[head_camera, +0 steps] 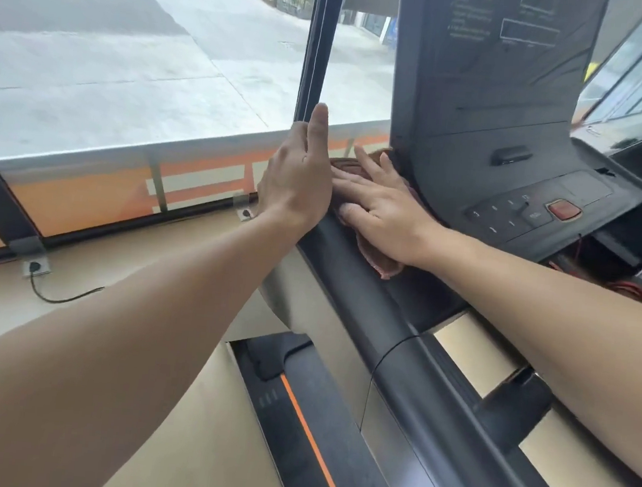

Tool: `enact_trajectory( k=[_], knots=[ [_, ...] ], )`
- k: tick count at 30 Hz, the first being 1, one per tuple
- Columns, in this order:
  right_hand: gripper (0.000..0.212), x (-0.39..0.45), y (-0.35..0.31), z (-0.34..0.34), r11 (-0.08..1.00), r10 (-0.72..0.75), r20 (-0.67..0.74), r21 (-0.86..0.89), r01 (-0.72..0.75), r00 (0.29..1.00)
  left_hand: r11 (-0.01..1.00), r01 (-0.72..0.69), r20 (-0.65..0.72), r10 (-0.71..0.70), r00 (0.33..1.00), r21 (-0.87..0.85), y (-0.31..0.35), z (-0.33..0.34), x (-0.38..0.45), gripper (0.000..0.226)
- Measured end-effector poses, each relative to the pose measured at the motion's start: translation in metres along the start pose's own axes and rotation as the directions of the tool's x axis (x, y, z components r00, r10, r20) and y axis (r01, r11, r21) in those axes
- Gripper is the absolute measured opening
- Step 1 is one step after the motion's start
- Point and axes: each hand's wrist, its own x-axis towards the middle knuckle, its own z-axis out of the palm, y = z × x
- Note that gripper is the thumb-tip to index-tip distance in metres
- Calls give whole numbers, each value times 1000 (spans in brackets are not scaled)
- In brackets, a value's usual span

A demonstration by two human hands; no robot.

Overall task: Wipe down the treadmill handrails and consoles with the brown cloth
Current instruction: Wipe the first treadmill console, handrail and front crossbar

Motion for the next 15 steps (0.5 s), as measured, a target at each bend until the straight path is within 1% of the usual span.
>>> enact_trajectory(
  k=[2,3,4,5,6,7,8,10,12,15],
  knots=[
    [57,-20,-12,-3,988,21,103,152,-37,994,996,50,130,-40,991,-74,-2,-3,2,81],
    [55,-31,-15,-5,970,42,136,230,-73,990,995,61,193,-45,980,-80,-5,-4,2,82],
    [51,-43,-18,-7,941,72,129,319,-110,989,998,41,228,-27,973,-54,-8,-6,0,77],
    [47,-54,-22,-11,901,106,116,410,-145,988,1000,-22,258,20,966,7,-8,-9,-8,68],
    [42,-64,-25,-15,878,125,96,453,-156,987,991,-107,277,80,958,83,-5,-13,-20,56],
    [38,-74,-27,-19,899,125,70,415,-143,990,967,-196,287,145,947,161,-5,-15,-35,46],
    [36,-85,-32,-23,938,109,61,325,-123,992,940,-262,285,196,938,217,-6,-15,-52,41],
    [35,-113,-41,-30,970,48,59,237,-61,997,921,-306,247,247,937,242,-1,-18,-97,43],
    [37,-151,-46,-34,975,-15,68,222,-1,998,917,-332,167,300,939,219,1,-15,-145,39],
    [40,-221,-43,-40,965,-39,139,263,1,990,915,-338,28,341,940,222,5,-5,-220,22]
  ],
)
